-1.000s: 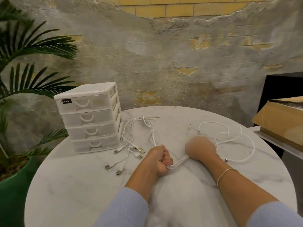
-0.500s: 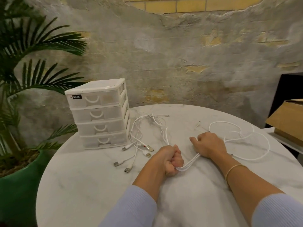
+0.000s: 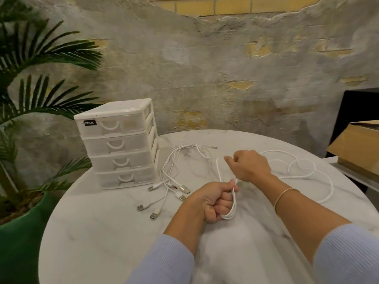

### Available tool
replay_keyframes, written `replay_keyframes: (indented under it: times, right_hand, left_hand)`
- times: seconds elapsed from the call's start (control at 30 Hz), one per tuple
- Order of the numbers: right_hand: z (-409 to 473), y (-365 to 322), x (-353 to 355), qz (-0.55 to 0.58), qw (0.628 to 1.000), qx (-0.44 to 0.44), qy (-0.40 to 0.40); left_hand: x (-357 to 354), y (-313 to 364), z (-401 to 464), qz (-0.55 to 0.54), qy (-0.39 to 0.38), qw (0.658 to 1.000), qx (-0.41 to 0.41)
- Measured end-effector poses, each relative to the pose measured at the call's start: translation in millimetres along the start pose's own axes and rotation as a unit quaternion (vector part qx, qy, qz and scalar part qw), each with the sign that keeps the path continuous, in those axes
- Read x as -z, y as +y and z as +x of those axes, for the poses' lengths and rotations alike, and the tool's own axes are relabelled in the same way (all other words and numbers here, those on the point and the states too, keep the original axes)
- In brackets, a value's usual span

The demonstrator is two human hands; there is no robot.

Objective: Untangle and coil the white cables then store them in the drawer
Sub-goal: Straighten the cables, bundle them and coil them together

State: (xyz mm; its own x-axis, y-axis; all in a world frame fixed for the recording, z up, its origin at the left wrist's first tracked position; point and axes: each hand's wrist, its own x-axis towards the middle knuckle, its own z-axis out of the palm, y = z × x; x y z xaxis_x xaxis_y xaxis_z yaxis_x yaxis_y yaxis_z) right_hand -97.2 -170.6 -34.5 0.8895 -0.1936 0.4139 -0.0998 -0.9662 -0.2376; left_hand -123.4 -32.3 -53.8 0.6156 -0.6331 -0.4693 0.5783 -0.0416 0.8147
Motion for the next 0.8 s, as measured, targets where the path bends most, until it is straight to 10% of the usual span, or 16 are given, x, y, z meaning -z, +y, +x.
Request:
replay_keyframes:
  times: [0.57,0.8]
  right_hand:
    - [60,75,76,-0.242,0.962,-0.027,0.121]
    - [62,58,67,-0.153,0.982,-0.068,0.082]
  left_hand:
    - [14,4,2,0.042,-0.034,0.998,0.026]
    - [15,3,6,-0.026,0.015,0.999,0.021]
